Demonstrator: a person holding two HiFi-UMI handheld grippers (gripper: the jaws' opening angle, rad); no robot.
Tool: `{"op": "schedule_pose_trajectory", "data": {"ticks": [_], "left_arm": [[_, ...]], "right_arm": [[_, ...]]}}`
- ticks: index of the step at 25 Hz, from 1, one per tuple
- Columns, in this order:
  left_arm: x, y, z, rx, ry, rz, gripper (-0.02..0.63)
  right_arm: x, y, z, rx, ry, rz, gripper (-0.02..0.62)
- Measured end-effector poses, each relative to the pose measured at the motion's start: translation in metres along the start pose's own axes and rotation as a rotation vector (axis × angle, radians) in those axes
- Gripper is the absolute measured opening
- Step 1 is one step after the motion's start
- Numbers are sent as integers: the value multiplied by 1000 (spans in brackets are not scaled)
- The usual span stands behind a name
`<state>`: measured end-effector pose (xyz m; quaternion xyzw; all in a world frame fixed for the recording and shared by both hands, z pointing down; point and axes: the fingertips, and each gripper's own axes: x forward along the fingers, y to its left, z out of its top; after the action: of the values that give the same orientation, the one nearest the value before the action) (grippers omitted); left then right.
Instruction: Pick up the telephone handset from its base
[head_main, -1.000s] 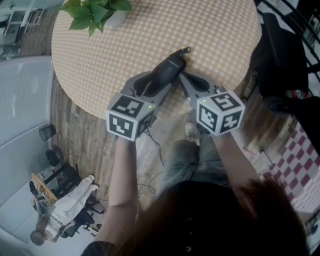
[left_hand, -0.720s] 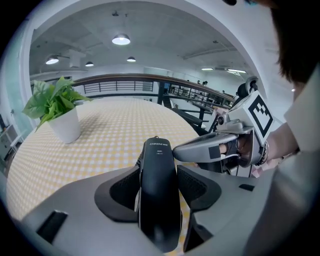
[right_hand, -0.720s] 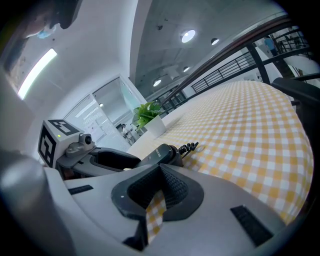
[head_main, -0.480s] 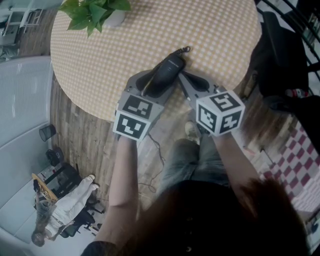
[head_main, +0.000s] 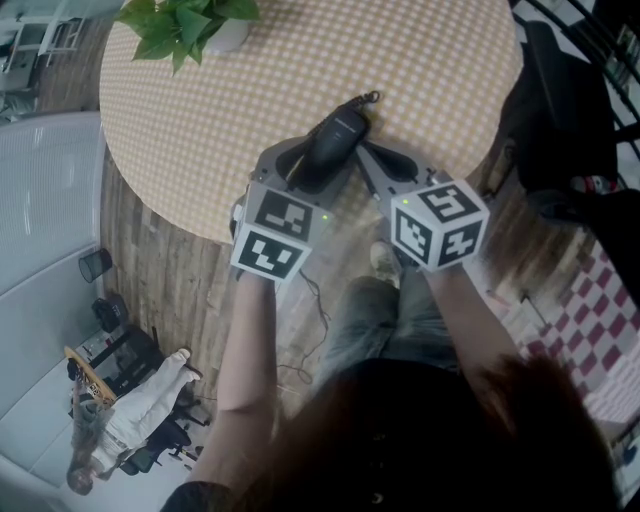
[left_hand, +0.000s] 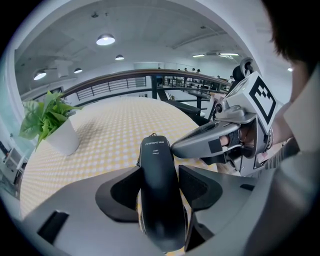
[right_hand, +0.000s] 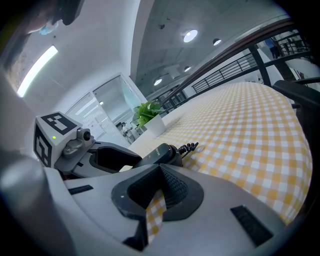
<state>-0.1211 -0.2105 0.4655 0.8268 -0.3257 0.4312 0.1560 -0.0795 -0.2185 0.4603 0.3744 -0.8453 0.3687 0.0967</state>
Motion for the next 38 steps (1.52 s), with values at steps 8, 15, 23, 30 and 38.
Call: {"op": "schedule_pose_trajectory", "data": {"ticks": [8,15,23,30,38], "left_arm": [[-2,2,2,-33,-7,-3,239],[-7,2,7,0,-26,29,235],[-10,6,8,-91,-100,-3,233],[-13,8,4,-159,-136,-33,233],[-3,-3,0,-91,-80,-12,236]], "right_arm": [[1,-1,-1,-1,3,-4,8],[1,-1,-2,-11,11,-21,8],[4,-2,-2,-11,23,-34,8],[5,0,-3,-28,38,-28,8],[-13,-7,-8,-68,52,-53,9]]}}
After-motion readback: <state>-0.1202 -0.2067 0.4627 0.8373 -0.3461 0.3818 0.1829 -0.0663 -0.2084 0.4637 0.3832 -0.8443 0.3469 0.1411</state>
